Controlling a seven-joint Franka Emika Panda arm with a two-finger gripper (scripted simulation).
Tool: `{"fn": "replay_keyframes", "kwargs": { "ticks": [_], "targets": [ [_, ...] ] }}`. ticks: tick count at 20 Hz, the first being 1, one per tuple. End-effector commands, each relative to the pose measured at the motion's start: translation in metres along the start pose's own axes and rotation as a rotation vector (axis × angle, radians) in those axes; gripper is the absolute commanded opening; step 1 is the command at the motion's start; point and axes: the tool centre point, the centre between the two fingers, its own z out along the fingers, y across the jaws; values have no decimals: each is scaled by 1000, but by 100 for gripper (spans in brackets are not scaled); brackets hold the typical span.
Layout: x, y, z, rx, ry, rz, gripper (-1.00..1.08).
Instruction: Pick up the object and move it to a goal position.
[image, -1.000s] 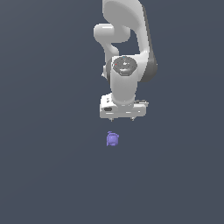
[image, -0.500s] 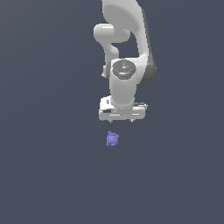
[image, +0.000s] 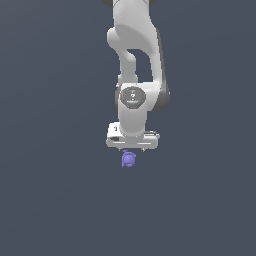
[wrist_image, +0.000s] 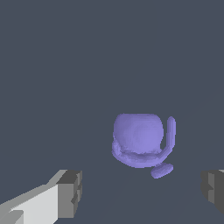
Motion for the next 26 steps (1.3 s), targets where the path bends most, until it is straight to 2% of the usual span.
{"fn": "replay_keyframes", "kwargs": {
  "ticks": [1, 11, 20, 25, 26],
  "targets": [
    [6, 6, 8, -7, 8, 12, 100],
    [10, 11, 19, -12, 12, 21, 100],
    [10, 12, 60, -13, 14, 22, 100],
    [12, 12, 66, -13, 14, 22, 100],
    [12, 12, 66, -13, 14, 22, -100]
  ]
}}
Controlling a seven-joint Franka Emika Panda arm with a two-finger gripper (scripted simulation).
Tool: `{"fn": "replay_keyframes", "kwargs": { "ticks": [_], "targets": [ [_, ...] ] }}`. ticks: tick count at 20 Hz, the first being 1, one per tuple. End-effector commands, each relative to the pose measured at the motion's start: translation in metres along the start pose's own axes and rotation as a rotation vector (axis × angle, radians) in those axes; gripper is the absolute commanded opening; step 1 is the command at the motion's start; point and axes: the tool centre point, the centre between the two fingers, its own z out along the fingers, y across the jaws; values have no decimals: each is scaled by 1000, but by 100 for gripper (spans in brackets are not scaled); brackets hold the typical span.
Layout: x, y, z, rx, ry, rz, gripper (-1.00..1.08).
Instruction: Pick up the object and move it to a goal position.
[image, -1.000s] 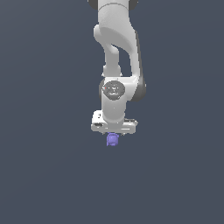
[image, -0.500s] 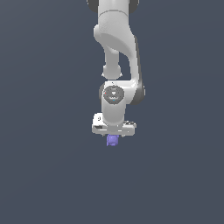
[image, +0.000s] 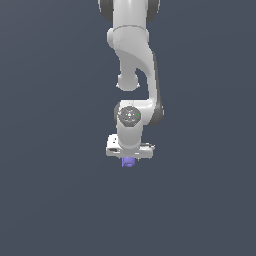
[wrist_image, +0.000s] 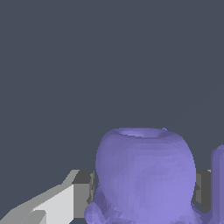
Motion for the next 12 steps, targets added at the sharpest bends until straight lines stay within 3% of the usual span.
{"fn": "replay_keyframes", "kwargs": {
  "ticks": [1, 12],
  "targets": [
    [1, 0, 0, 0, 1, 0, -100],
    [1, -1, -1, 0, 2, 0, -100]
  ]
}}
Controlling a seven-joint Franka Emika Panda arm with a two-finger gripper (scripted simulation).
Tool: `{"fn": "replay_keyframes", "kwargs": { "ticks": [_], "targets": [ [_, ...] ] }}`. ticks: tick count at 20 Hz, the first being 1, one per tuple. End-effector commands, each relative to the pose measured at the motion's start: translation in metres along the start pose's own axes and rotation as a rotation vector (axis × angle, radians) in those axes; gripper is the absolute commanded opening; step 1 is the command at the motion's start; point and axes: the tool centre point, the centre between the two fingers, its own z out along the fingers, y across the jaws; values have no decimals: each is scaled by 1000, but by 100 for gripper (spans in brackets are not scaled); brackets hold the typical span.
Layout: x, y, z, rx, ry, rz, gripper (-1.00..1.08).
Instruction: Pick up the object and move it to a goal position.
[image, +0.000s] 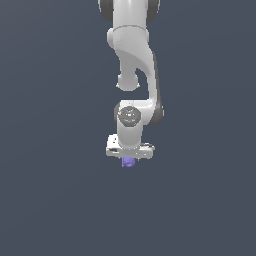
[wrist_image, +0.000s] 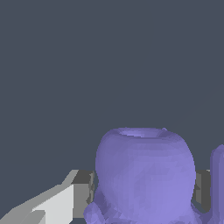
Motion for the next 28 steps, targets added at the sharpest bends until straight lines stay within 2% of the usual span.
{"fn": "replay_keyframes", "kwargs": {
  "ticks": [1, 8, 20, 28],
  "targets": [
    [1, -1, -2, 0, 1, 0, -100],
    [11, -15, -27, 0, 1, 0, -100],
    [43, -57, -101, 0, 1, 0, -100],
    [53, -68, -121, 0, 1, 0, -100]
  ]
}}
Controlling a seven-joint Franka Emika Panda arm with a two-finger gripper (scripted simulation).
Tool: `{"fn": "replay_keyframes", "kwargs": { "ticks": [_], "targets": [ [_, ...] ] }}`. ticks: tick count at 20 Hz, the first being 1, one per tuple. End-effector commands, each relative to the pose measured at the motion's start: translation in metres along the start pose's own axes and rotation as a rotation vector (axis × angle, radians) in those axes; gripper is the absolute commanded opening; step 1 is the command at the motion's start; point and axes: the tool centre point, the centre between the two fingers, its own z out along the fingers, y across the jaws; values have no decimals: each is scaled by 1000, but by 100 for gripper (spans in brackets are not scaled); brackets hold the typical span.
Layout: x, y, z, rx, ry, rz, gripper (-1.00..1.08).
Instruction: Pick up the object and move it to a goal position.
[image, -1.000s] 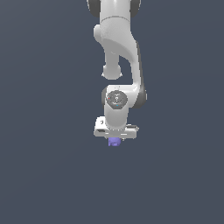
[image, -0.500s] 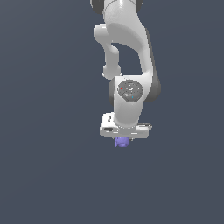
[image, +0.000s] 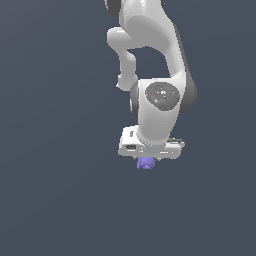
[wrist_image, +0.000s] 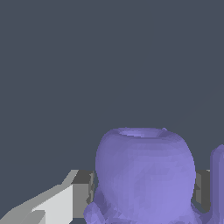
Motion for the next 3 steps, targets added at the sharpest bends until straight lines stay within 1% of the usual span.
{"fn": "replay_keyframes", "kwargs": {
  "ticks": [1, 3],
  "targets": [
    [2, -1, -3, 0, -1, 1, -100],
    [2, -2, -3, 0, -1, 1, -100]
  ]
}}
